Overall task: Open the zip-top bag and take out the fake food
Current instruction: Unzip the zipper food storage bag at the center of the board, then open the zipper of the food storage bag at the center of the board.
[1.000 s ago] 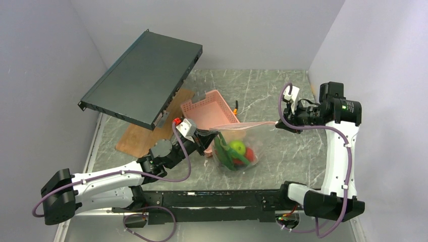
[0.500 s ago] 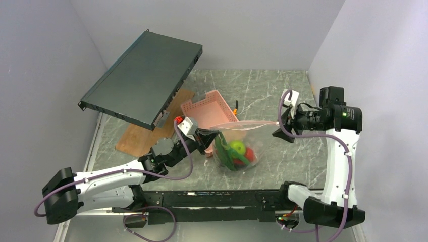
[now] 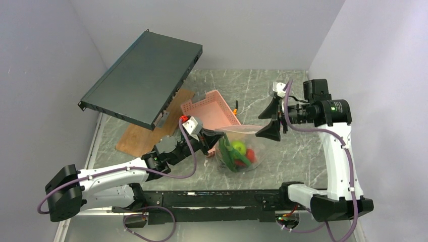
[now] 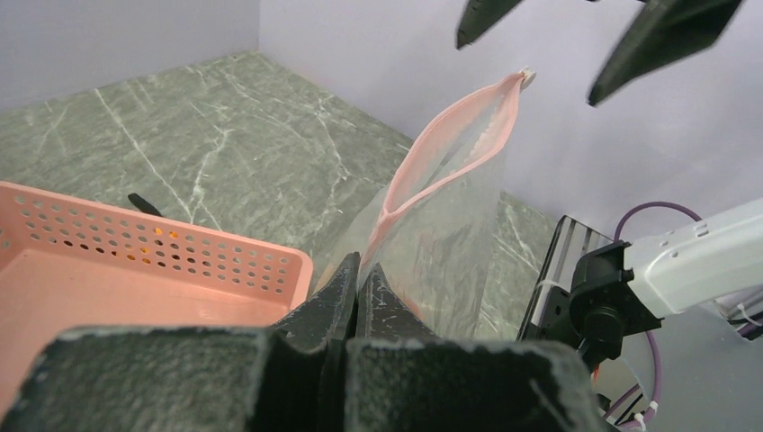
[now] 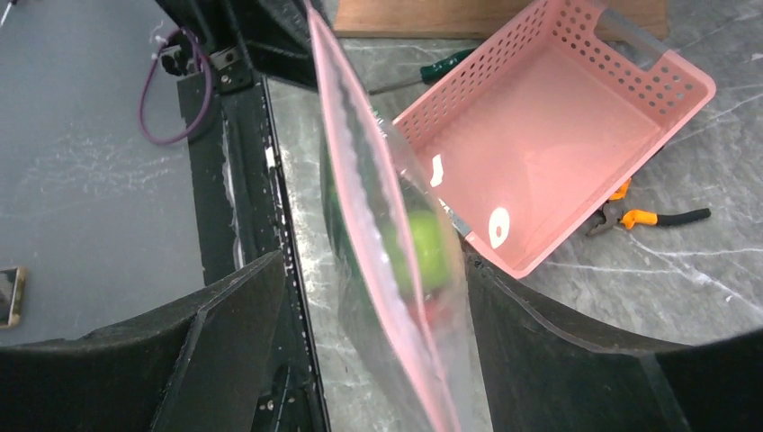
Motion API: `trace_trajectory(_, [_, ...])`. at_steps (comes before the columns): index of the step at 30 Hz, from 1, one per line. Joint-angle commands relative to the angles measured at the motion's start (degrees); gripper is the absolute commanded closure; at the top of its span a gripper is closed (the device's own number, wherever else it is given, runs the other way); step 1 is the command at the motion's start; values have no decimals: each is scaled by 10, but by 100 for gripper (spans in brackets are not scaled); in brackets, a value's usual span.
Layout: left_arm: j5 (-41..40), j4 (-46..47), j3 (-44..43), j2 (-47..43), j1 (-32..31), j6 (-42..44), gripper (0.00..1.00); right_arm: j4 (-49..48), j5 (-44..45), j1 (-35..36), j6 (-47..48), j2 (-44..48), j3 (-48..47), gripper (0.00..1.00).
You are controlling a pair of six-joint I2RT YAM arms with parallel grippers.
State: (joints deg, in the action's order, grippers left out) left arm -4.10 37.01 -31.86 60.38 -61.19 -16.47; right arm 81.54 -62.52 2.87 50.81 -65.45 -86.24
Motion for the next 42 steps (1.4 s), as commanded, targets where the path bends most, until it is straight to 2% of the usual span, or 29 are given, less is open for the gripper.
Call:
trace_trajectory(1, [33,17,-18,-1,1,-9,100,-89,-25,6,-88,-19,-26,25])
trace_trajectory(7, [42,21,-21,7,1,-10,100,-114,11,28,-112,-28,0,32])
trace_trajectory(24, [57,29,-19,14,1,-17,100,-110,86,75,-92,-46,34,46])
trace_trajectory(29, [57,32,-15,10,1,-18,100,-115,109,90,-89,-55,41,53])
trace_trajectory(32, [56,33,-13,8,1,-18,100,-115,123,100,-86,-59,47,62])
trace_trajectory(34, [57,35,-11,7,1,-19,100,-109,126,105,-81,-61,50,75])
trace_trajectory(36, [56,38,-7,5,1,-20,100,-100,128,106,-74,-63,45,96])
trace_trajectory(37, [55,41,-5,2,1,-22,100,-97,132,106,-72,-61,42,100])
trace_trajectory(38, [53,41,-3,-2,1,-23,100,-96,140,106,-72,-58,39,100])
trace_trajectory(39, [52,38,-2,-6,1,-25,98,-101,149,105,-77,-52,38,100])
trace_trajectory(40, [52,33,-1,-12,1,-27,88,-109,163,104,-84,-43,38,100])
trace_trajectory(42, [52,17,-1,-28,1,-36,60,-115,181,99,-90,-28,32,100])
